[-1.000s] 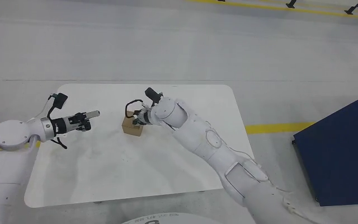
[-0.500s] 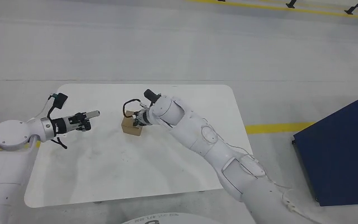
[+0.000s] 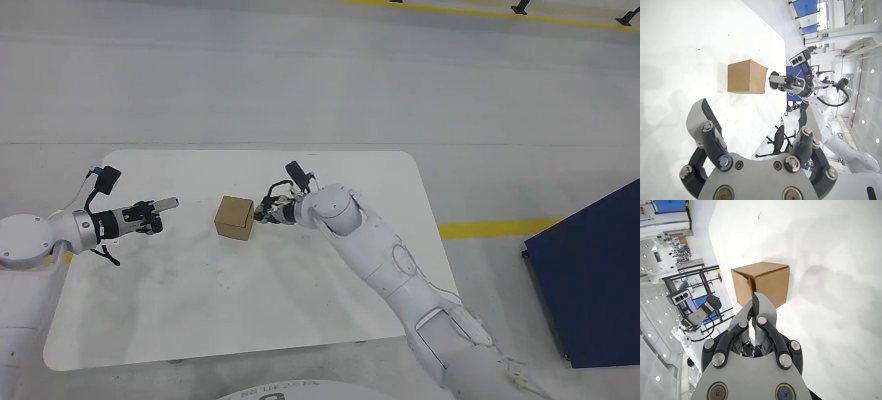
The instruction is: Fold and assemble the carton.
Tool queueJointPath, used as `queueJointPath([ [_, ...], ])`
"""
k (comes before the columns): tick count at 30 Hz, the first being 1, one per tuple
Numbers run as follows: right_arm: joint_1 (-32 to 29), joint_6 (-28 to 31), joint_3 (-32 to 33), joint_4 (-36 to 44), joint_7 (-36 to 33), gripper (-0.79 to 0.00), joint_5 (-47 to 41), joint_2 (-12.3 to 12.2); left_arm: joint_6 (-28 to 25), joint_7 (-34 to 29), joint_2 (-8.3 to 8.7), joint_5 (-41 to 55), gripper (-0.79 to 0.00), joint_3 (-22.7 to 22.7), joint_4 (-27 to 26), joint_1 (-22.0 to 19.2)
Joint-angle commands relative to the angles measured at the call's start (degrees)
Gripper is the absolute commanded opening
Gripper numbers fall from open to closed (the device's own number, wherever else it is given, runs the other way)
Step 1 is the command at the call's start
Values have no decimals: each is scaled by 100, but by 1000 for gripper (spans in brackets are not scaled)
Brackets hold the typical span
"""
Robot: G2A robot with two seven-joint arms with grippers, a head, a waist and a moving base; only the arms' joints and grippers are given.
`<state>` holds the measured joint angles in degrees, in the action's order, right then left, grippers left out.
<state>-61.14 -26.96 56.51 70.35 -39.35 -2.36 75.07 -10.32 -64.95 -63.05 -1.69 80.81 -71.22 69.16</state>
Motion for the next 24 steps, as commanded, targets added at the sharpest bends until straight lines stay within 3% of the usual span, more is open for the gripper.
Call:
queueJointPath([
  [1,23,-99,25,-81,-101,-785,1,-13,0,0,0,0,0,0,0,0],
  [13,879,-280,-802,-1127,-204,-785,-169,341,0,0,0,0,0,0,0,0],
  [24,1059,-11,-968,-1561,-146,-785,-332,484,0,0,0,0,0,0,0,0],
])
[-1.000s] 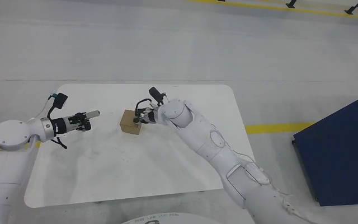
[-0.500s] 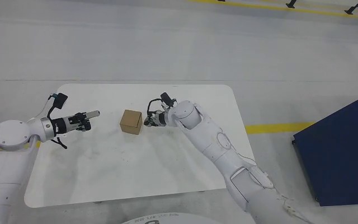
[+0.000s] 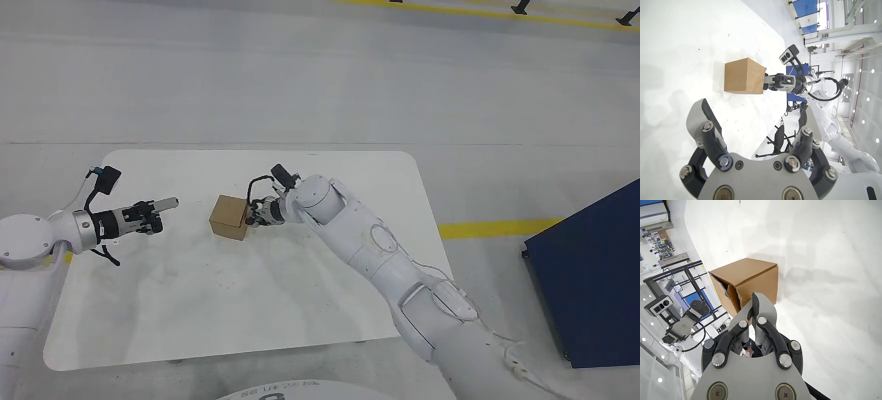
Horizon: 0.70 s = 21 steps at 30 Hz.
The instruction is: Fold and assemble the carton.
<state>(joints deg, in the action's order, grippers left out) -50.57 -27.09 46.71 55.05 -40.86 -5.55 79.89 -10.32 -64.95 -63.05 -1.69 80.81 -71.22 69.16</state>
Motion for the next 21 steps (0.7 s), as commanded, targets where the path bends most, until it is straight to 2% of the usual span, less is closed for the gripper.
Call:
queueJointPath([
  [1,4,4,19,-52,10,-785,-25,4,0,0,0,0,0,0,0,0],
  [14,58,85,-12,-135,32,-785,-21,60,0,0,0,0,0,0,0,0],
  [21,-205,470,677,163,-306,-785,-25,-230,0,0,0,0,0,0,0,0],
])
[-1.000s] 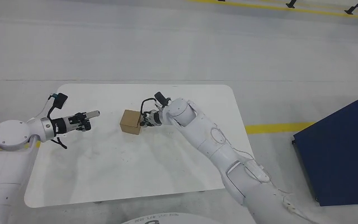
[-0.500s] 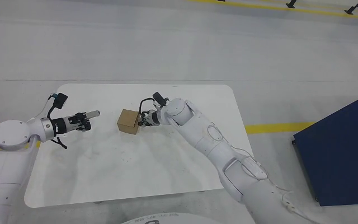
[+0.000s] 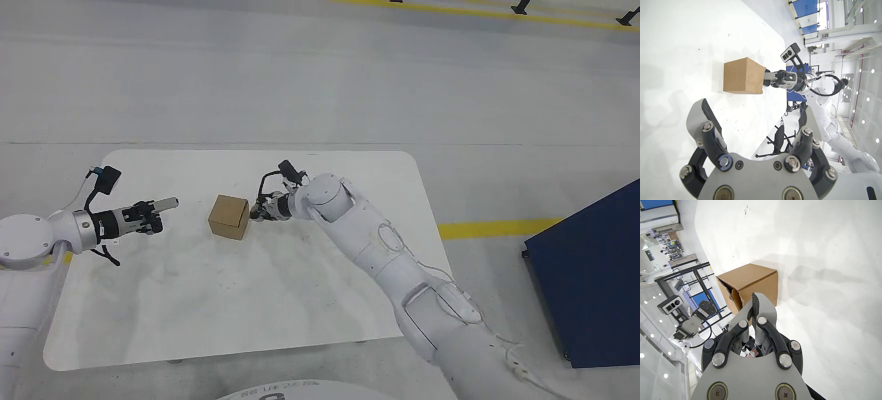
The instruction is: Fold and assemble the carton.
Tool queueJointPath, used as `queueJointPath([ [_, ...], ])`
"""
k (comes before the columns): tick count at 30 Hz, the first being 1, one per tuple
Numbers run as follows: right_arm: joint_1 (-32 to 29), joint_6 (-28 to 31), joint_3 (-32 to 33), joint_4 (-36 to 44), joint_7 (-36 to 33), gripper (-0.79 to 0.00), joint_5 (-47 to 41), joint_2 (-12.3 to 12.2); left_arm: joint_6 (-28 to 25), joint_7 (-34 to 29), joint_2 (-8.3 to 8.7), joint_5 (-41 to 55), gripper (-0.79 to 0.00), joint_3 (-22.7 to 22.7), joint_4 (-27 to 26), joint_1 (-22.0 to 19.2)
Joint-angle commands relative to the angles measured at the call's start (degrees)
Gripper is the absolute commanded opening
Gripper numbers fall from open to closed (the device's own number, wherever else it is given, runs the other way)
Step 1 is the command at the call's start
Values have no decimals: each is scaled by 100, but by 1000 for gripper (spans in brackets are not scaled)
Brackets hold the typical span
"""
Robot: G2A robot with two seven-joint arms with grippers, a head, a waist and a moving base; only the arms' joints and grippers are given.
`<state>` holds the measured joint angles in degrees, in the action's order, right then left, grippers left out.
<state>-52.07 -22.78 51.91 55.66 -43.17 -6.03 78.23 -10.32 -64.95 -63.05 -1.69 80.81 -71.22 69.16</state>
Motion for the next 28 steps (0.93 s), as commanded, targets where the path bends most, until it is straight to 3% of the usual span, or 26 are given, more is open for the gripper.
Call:
queueJointPath([
  [1,-125,81,315,223,-148,-785,47,-132,0,0,0,0,0,0,0,0],
  [8,-738,685,1911,1421,-1190,-785,-61,-670,0,0,0,0,0,0,0,0],
  [10,-815,804,2399,1679,-1645,-548,-149,-805,0,0,0,0,0,0,0,0],
  [11,-816,810,2472,1708,-1721,-477,-165,-825,0,0,0,0,0,0,0,0],
  [12,-815,801,2310,1659,-1574,-777,-143,-794,0,0,0,0,-1,0,0,0],
  [13,-821,816,2465,1708,-1716,-768,-163,-823,0,0,0,0,-1,0,0,0],
  [17,-816,810,2473,1708,-1721,-533,-165,-825,0,0,0,0,-1,0,0,0],
  [18,-816,809,2470,1707,-1719,-508,-165,-824,0,0,0,0,0,0,0,0],
  [28,-816,809,2470,1707,-1719,-482,-164,-824,0,0,0,0,-1,0,0,0],
])
